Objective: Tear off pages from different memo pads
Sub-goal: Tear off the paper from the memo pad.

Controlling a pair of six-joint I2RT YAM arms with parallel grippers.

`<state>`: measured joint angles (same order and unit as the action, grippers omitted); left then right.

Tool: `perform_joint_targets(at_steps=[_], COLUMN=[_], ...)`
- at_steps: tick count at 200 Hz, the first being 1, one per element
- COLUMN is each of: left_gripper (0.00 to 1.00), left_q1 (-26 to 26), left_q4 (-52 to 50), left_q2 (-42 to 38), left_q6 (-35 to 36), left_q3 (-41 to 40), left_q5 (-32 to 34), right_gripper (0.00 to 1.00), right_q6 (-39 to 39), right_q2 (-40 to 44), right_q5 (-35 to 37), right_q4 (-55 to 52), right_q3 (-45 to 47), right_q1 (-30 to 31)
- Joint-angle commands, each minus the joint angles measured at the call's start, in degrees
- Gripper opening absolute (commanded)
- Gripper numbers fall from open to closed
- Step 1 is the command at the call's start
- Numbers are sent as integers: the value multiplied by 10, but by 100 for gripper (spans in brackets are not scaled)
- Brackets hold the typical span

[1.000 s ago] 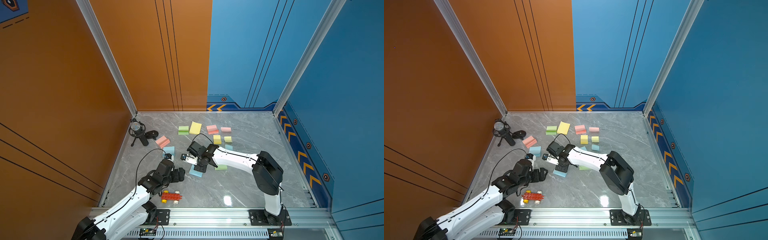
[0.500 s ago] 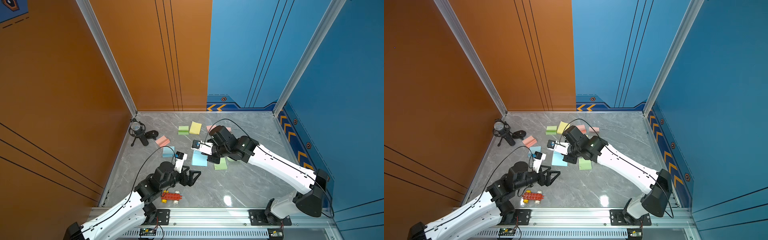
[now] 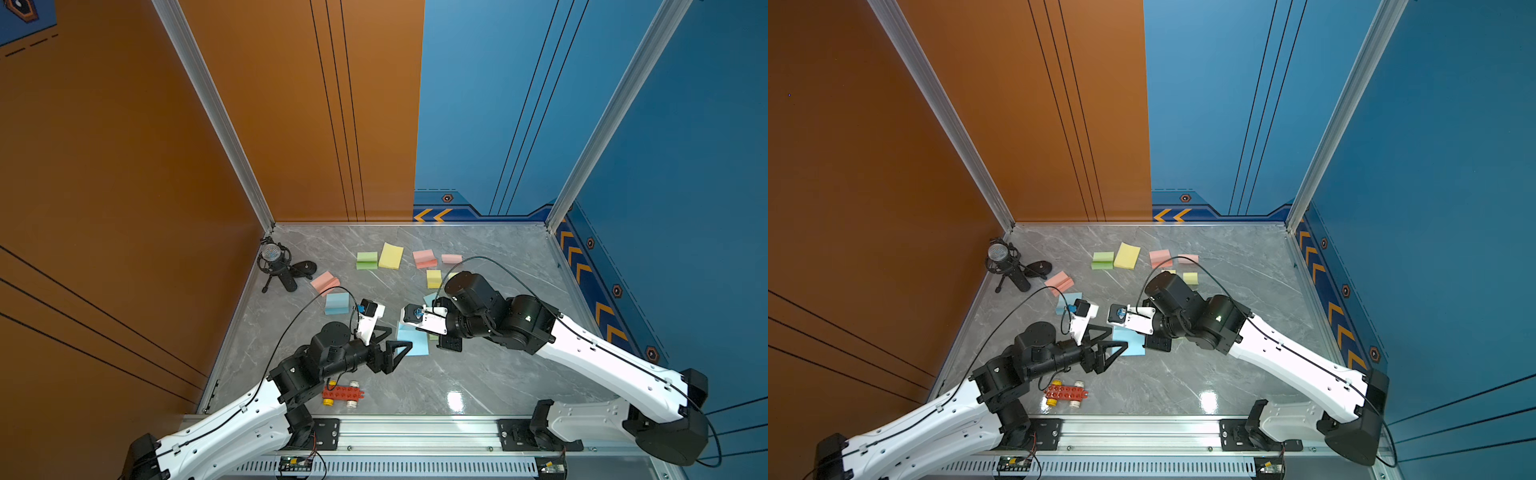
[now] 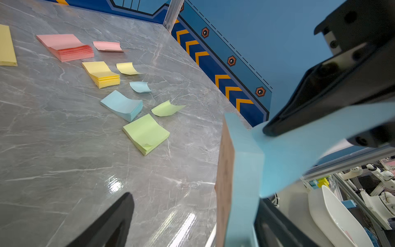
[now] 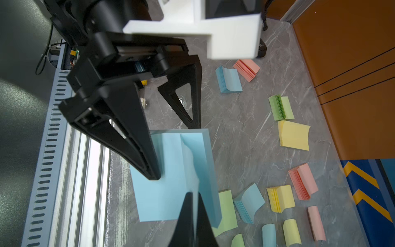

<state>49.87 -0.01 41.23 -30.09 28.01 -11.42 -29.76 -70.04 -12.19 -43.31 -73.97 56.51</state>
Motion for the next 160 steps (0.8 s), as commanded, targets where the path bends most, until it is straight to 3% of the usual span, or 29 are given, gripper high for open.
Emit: perform_joint_targets(at_steps=[1,23,58,67,105,124,146,160], left_gripper=[79,60,16,0,0,0,0,0], left_q1=[14,23,31,32,32,31,28,27], left_q4=[28,35,36,36,-10,-67,-72,-73], left_q2=[3,-1,-2,-3,-14,-10,-22,-35], left_q6=[15,16,13,14,-1,-1,-9,-15], left_q3=[23,23,14,11,-1,6,-10,-20], left_q5=[-6,-3,11,15,98,154,169,183], right_gripper=[0,0,0,0,0,0,0,0], right_q6=[11,15,27,29,2,-81,-126,-179], right_q2=[22,31,37,37,44,69,93,80], right_q5=[-32,-55,-91,-97,-111,-140,-124,-120], right_q4=[23,24,35,37,38,30,21,-40], right_q3=[21,34,45,46,45,55,69,56], right_q1=[-11,-28,-57,-65,-113,-146,-183,-210])
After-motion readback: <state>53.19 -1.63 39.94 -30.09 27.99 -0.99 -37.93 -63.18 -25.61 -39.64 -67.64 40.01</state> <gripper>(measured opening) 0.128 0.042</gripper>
